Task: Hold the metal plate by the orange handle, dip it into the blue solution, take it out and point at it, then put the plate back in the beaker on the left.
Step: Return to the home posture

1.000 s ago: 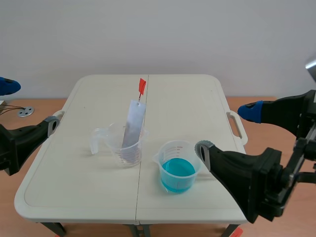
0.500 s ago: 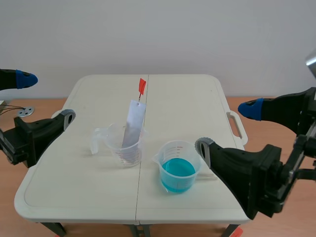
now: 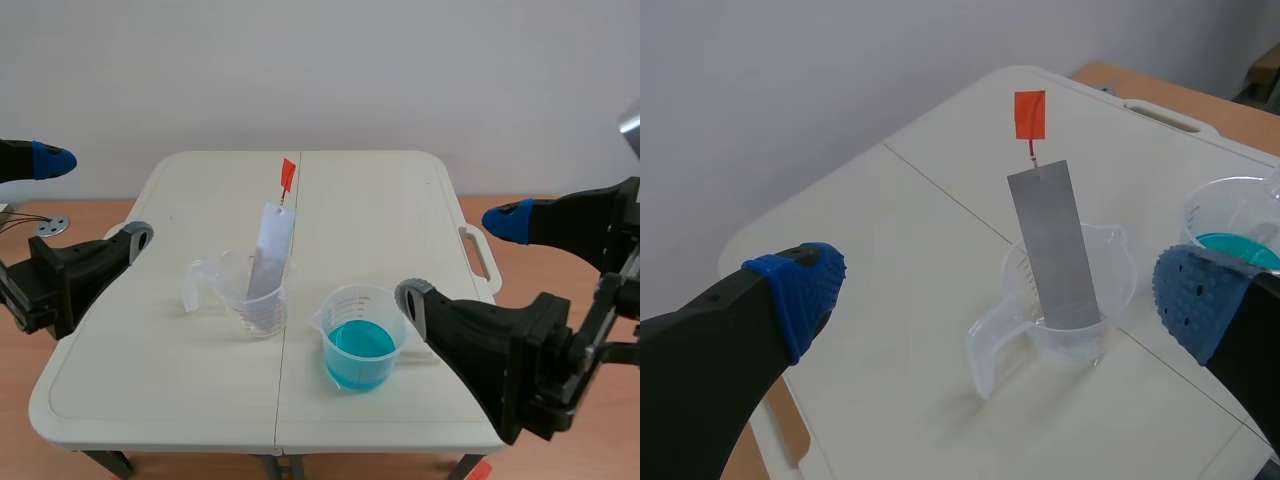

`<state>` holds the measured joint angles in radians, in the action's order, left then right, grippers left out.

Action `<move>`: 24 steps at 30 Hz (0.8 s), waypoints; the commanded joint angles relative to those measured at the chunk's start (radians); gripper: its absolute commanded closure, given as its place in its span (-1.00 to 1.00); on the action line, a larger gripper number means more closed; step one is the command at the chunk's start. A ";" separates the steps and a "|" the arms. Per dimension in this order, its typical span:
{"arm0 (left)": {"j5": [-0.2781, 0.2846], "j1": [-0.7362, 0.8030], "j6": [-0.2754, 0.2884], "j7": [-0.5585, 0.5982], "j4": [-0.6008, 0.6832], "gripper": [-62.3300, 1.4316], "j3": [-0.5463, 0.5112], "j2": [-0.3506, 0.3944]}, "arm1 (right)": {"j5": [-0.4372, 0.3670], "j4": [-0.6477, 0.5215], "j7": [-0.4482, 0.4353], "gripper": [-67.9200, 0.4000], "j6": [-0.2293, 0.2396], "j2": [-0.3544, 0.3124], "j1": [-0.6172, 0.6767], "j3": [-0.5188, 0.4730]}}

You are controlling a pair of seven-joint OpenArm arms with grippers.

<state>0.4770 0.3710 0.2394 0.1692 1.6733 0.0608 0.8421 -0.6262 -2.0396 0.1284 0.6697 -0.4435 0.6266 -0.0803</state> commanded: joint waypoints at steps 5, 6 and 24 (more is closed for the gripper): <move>0.010 -0.003 0.002 0.014 0.012 -1.00 0.000 0.001 | -0.018 -0.009 -0.011 -0.95 0.000 -0.005 -0.012 -0.002; 0.010 -0.003 0.002 0.014 0.012 -1.00 0.000 0.001 | -0.018 -0.009 -0.011 -0.95 0.000 -0.005 -0.012 -0.002; 0.010 -0.003 0.002 0.014 0.011 -1.00 0.000 0.000 | -0.018 -0.009 0.003 -0.95 0.000 -0.005 -0.012 -0.002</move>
<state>0.4770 0.3710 0.2394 0.1692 1.6733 0.0608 0.8421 -0.6262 -2.0396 0.1398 0.6697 -0.4435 0.6266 -0.0803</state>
